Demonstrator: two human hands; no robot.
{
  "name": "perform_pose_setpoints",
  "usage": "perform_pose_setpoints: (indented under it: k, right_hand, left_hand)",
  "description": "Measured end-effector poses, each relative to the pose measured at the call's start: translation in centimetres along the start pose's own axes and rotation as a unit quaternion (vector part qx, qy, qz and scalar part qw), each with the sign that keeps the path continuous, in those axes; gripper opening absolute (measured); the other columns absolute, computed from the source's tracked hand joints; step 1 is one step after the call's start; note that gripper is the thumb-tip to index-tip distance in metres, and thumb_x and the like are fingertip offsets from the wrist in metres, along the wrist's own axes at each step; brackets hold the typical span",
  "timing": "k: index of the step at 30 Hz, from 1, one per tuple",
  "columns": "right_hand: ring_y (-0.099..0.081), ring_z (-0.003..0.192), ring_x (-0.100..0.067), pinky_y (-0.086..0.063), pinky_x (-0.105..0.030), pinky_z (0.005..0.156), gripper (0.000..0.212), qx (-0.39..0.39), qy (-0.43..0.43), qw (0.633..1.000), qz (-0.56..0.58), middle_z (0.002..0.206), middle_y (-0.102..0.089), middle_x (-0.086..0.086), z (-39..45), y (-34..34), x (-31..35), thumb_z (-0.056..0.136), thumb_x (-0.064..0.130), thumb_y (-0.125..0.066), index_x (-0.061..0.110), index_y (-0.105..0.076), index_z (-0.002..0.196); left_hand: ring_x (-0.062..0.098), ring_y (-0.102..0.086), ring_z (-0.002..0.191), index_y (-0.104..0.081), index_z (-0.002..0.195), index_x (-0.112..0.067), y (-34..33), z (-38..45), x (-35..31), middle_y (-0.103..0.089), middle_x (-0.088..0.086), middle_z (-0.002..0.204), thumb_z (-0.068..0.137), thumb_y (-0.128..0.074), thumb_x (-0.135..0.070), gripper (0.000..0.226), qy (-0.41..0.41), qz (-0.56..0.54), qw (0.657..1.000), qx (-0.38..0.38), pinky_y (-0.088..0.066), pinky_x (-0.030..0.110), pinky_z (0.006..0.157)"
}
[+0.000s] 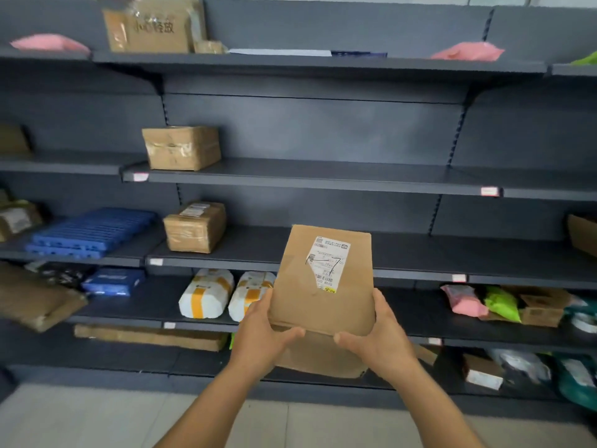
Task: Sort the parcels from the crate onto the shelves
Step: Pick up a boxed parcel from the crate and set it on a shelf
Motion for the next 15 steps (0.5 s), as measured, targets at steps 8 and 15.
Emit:
perform_pose_setpoints:
  k: [8, 15]
  right_hand:
    - [-0.037, 0.105, -0.007, -0.044, -0.029, 0.091, 0.091, 0.095, 0.026, 0.995, -0.012, 0.145, -0.033, 0.01, 12.7, -6.3, 1.8, 0.082, 0.024, -0.073, 0.032, -0.013, 0.151]
    - [-0.036, 0.132, -0.014, -0.04, -0.03, 0.104, 0.088, 0.147, 0.049, 0.988, -0.018, 0.157, -0.015, 0.012, 23.8, -11.0, 2.4, 0.084, 0.027, -0.07, 0.029, -0.016, 0.153]
  left_hand:
    - [0.017, -0.053, 0.115, -0.025, 0.151, -0.023, 2.6, 10.9, 2.5, -0.053, -0.003, 0.133, 0.082, -0.073, -0.036, 0.085, 0.075, 0.046, 0.995, -0.052, -0.048, 0.031, 0.091]
    - [0.013, -0.053, 0.114, -0.032, 0.148, -0.025, 4.6, 20.5, 2.6, -0.055, -0.007, 0.128, 0.085, -0.07, -0.032, 0.074, 0.078, 0.116, 0.987, -0.078, -0.042, 0.024, 0.083]
Point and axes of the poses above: each hand's wrist, its own z-axis towards the middle knuckle, its own y-axis out of the back of the hand, x = y × z, the point moved 5 cm from there along z, towards the middle knuckle
